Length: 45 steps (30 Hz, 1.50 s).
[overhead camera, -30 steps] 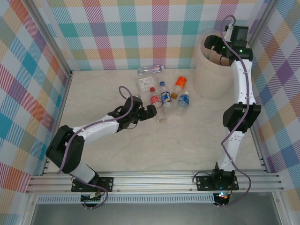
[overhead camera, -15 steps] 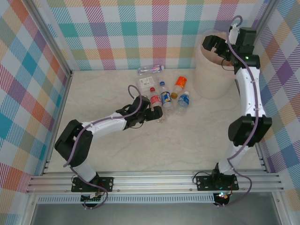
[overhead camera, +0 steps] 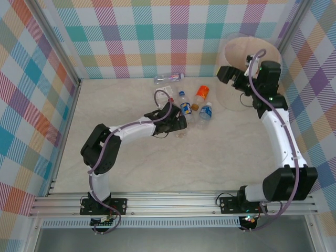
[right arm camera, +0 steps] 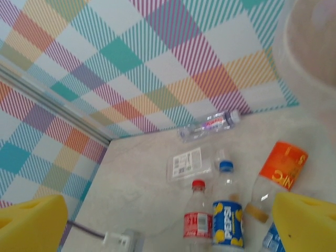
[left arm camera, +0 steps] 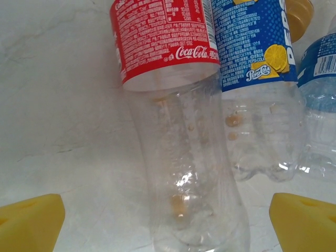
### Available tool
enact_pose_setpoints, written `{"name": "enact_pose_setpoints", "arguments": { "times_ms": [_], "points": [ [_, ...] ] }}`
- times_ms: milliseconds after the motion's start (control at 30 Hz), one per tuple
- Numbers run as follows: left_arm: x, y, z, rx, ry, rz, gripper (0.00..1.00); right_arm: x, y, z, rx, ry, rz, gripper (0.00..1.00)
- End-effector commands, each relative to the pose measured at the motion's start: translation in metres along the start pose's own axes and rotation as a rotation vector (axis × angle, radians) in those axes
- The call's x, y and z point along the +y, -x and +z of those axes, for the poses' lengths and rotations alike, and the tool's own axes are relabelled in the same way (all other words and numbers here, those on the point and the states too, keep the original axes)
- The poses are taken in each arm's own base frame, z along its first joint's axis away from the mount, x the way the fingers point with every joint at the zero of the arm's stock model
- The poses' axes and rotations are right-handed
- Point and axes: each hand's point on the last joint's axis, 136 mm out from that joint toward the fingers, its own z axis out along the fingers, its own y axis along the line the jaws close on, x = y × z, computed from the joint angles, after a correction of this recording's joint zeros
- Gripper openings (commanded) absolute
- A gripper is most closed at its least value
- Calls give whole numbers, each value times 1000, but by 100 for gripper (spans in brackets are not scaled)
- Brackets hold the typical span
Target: Put the plastic bottles in the bin
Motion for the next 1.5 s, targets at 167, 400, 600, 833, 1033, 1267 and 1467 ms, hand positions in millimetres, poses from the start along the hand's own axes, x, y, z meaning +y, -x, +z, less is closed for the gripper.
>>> {"name": "enact_pose_setpoints", "arguments": {
  "times_ms": [167,400,600,833,1033,1267,1467],
  "points": [
    [6,-2,15,38,61,-35,99,2,-22,-21,-8,-18,14,100],
    [-1,-4,33,74,20,0,89,-2,-27,-23,0,-35,17,100],
    [5,-8,47,98,49,17,80,-2,-28,-19,7,-30,26,100],
    [10,-14,56,122,48,8,72,-8,-35,-10,31,-35,33,100],
    [10,-13,51,99,14,21,60,-7,-47,0,73,-25,49,100],
    [4,2,12,-2,-68,71,48,-1,-69,15,143,-19,51,100],
    [5,12,-36,-107,-146,128,47,6,-95,34,208,-24,35,100]
  ]
}}
